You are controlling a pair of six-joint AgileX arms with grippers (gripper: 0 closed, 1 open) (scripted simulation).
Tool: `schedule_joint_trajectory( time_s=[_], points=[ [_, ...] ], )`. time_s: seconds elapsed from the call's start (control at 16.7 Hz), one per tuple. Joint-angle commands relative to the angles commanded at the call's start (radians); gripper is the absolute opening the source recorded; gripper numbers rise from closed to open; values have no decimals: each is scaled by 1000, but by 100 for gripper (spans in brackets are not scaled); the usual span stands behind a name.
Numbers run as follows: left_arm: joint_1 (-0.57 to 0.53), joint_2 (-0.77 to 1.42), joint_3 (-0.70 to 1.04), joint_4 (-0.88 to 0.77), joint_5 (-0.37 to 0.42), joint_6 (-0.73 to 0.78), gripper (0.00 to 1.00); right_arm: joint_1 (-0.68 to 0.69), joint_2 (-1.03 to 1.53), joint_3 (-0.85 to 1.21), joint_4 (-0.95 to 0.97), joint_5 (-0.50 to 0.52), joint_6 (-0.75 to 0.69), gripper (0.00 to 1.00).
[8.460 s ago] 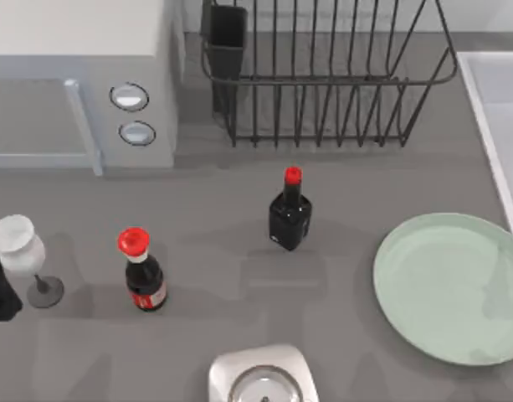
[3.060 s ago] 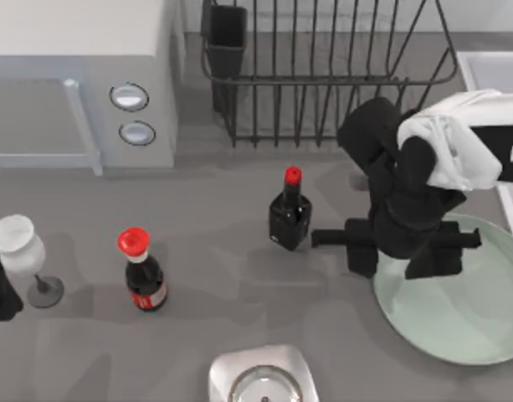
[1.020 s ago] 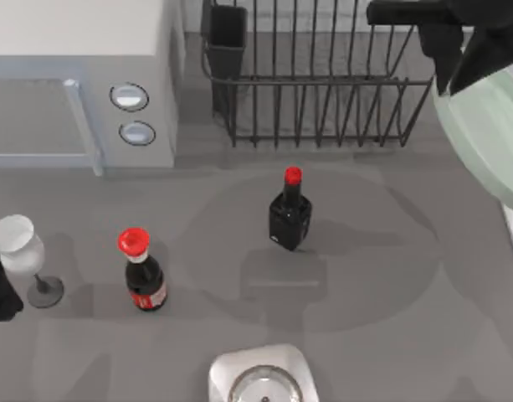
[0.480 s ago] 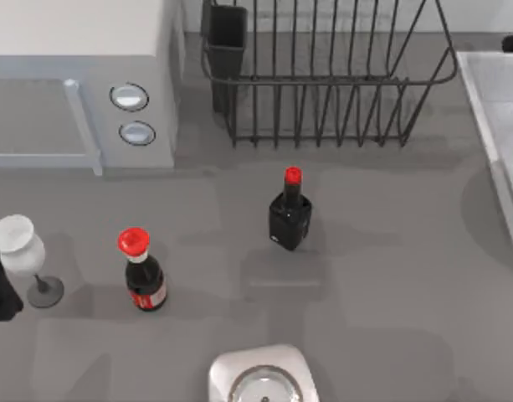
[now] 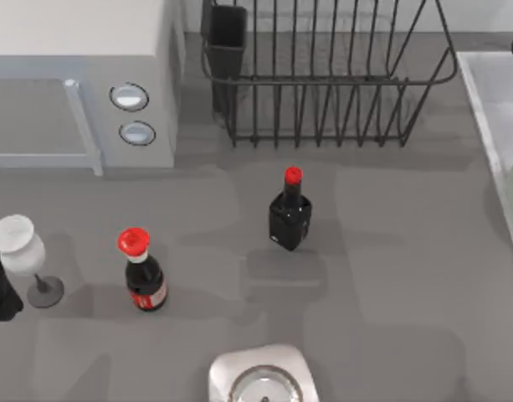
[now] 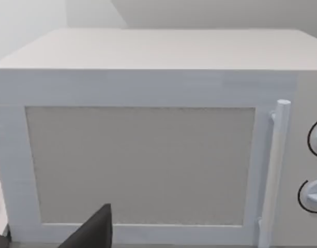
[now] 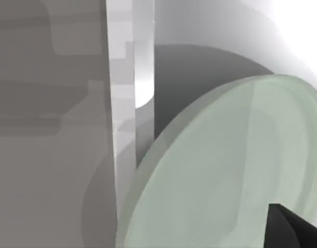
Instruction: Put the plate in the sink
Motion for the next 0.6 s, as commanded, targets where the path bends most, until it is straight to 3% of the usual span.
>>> schedule_joint_trajectory(
  time_s=[0.6],
  points=[
    [0,0,0,0,0,0,100,0,0,0,0,0,0,90]
  ],
)
